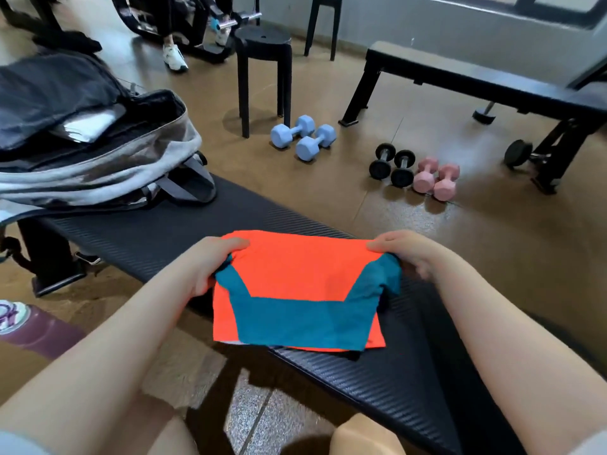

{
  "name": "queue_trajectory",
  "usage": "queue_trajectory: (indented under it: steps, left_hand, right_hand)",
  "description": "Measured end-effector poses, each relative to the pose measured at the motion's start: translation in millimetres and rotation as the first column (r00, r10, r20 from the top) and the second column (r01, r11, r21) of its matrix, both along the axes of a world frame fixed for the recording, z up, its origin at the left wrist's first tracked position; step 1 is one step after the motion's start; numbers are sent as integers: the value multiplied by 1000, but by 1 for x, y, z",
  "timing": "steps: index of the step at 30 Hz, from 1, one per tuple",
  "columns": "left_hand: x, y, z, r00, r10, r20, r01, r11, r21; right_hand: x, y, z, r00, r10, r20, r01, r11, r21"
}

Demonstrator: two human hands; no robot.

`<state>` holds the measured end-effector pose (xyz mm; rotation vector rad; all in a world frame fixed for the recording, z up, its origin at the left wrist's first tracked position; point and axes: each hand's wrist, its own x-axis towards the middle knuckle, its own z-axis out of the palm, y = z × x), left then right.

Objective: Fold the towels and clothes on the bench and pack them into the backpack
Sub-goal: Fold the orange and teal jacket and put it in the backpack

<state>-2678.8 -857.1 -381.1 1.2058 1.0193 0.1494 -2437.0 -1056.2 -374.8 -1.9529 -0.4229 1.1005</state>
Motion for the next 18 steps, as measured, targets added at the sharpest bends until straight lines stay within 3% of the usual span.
queue_trajectory:
  steps: [3,5,7,9,11,12,14,16,18]
  left_hand:
    - [15,11,-19,997,22,-79,-6,980,197]
    - [21,13,-23,983,30,-179,59,879,473]
    - [21,7,-26,950,75,-302,186,640,745]
    - [22,-7,-25,960,-11,-280,273,254,928]
    - [27,-23,-26,910,-276,-311,332,33,943]
    - [30,-31,-29,836,-401,-375,398,-26,917]
    - [35,-43,-32,653,-504,-565,561,-179,809]
    - [33,-47,-40,548,-475,-689,677,-232,698]
    - [29,-44,-48,542,-449,-710,699,-229,678]
  right_hand:
    - [1,12,-22,965,-200,171,200,980,15]
    - [-2,18,-26,907,-262,329,271,962,19]
    - [-8,18,-29,827,-248,504,302,953,-27]
    - [-15,15,-29,792,-183,582,284,955,-87]
    - [-22,9,-30,812,-150,564,269,954,-133]
    - [-27,7,-31,834,-161,528,267,955,-131]
    - [-34,7,-35,850,-188,492,284,951,-126]
    - [-39,9,-37,845,-212,492,307,944,-121]
    - [-43,13,-36,850,-244,467,326,940,-103]
